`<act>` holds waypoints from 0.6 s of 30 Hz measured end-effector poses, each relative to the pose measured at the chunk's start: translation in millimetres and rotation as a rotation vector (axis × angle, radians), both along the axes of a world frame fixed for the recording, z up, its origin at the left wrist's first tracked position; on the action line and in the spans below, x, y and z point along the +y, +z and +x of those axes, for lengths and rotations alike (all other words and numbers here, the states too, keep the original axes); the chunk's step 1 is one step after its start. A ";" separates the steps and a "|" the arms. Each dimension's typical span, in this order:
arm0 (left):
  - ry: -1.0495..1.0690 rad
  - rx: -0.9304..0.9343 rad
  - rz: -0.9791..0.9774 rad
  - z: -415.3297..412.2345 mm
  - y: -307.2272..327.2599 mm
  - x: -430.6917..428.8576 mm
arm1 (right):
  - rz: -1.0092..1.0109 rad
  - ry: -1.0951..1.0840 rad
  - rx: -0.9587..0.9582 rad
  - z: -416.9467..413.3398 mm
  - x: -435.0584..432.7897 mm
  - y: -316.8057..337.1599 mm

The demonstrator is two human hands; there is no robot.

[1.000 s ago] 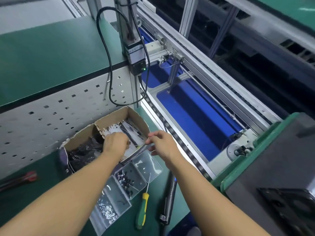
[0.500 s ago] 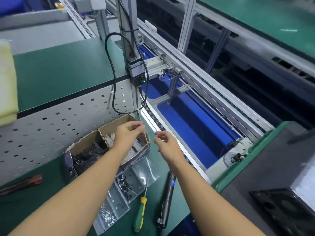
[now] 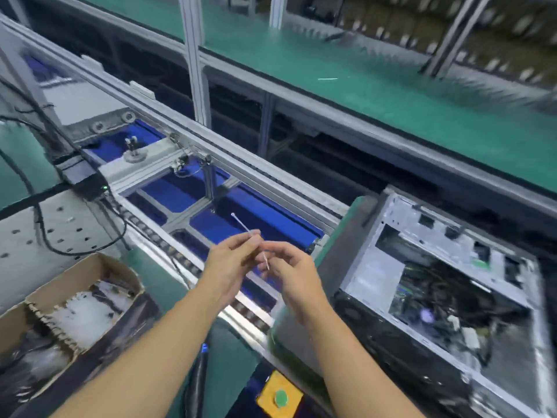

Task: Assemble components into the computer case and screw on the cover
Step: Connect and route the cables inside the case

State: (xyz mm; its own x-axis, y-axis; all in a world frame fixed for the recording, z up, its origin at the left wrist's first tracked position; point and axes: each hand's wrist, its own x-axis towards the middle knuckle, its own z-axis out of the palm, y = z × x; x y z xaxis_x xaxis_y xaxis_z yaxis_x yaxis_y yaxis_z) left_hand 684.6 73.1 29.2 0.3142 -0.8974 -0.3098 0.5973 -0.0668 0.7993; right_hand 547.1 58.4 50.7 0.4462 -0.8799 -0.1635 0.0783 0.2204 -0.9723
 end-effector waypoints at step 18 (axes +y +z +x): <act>-0.591 -0.011 -0.100 -329.7 33.8 -104.1 | -0.066 -0.623 -0.115 -335.6 -45.3 11.9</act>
State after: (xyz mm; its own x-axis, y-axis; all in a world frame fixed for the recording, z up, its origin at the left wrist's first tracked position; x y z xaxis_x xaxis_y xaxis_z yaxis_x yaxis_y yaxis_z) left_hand 354.9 -31.1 63.0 -0.2445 -0.9458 -0.2139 0.4737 -0.3090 0.8247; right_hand 211.5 13.0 62.6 -0.1413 -0.9866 -0.0812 0.2771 0.0394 -0.9600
